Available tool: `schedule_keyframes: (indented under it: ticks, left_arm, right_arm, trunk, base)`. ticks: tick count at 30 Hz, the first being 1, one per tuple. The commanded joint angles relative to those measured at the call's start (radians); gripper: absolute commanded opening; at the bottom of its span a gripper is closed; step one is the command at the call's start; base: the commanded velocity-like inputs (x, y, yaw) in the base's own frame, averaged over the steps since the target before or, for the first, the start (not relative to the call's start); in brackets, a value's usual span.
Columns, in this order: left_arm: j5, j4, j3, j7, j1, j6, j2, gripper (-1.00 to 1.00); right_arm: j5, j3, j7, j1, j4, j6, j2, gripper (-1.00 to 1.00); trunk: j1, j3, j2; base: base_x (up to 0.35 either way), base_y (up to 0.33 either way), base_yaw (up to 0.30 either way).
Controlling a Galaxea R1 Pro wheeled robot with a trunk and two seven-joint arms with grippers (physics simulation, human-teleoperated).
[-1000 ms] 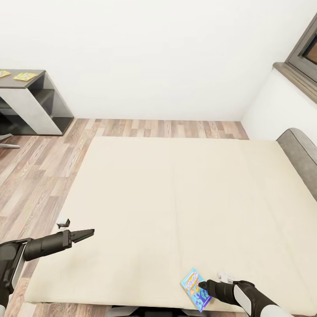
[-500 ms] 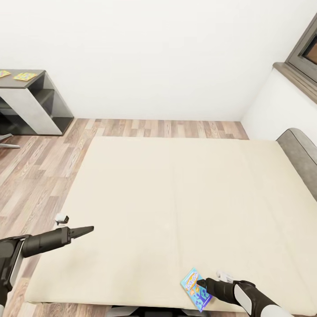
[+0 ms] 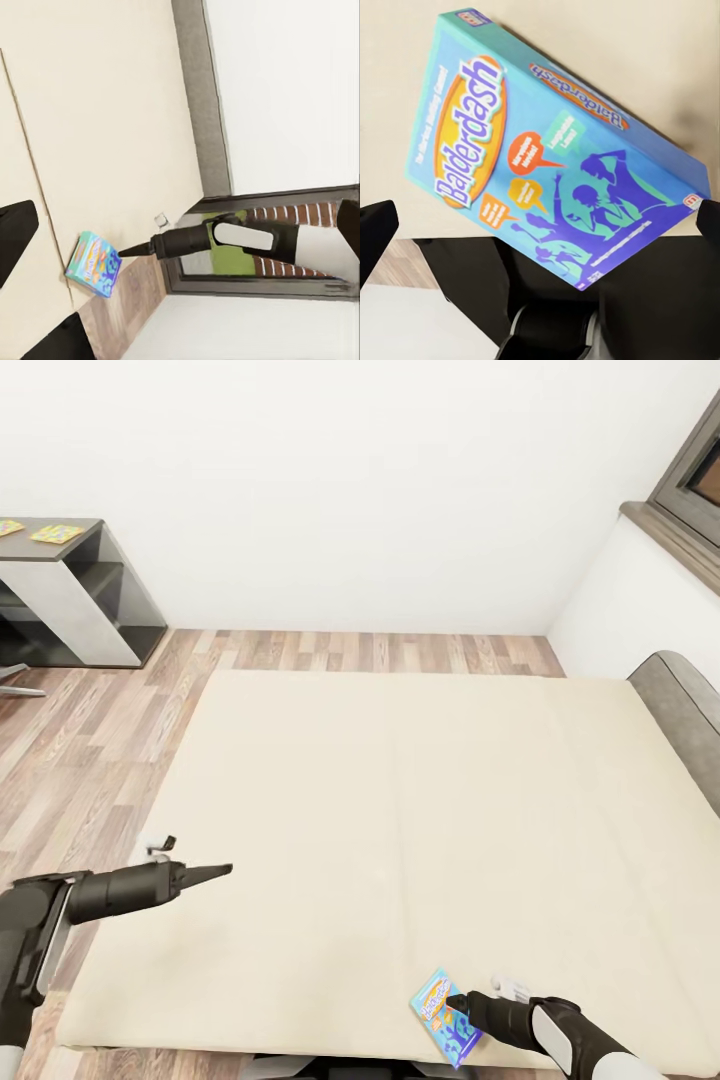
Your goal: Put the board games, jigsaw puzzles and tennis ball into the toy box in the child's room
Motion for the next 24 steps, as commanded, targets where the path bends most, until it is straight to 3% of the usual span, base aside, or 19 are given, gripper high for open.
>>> schedule_keyframes:
  ticks: [1, 4, 8, 14, 24]
  left_arm:
    - [0.024, -0.008, -0.016, -0.004, -0.002, 0.013, -0.011, 1.00]
    - [0.061, -0.019, -0.039, -0.004, -0.005, 0.015, -0.027, 1.00]
    - [0.078, -0.023, -0.048, -0.004, -0.006, 0.014, -0.034, 1.00]
    - [0.086, -0.025, -0.054, -0.004, -0.006, 0.009, -0.037, 1.00]
    - [0.089, -0.026, -0.056, -0.004, -0.006, 0.006, -0.039, 1.00]
  right_arm:
    - [-0.006, 0.002, 0.001, 0.000, -0.001, 0.006, 0.000, 1.00]
    - [-0.006, 0.002, 0.000, 0.000, -0.001, 0.007, -0.001, 1.00]
    - [-0.006, 0.002, 0.000, 0.000, -0.001, 0.008, 0.000, 1.00]
    - [-0.007, -0.010, -0.003, 0.000, -0.001, 0.008, 0.000, 1.00]
    - [-0.009, -0.068, -0.007, 0.000, -0.001, 0.008, 0.001, 1.00]
  trunk:
    - [0.001, -0.001, -0.002]
    - [0.001, -0.001, -0.002]
    - [0.001, -0.001, -0.002]
    - [0.001, -0.001, -0.002]
    - [0.001, -0.001, -0.002]
  base:
    - [0.000, 0.000, 0.000]
    - [0.000, 0.000, 0.000]
    - [0.000, 0.000, 0.000]
    - [0.000, 0.000, 0.000]
    - [0.000, 0.000, 0.000]
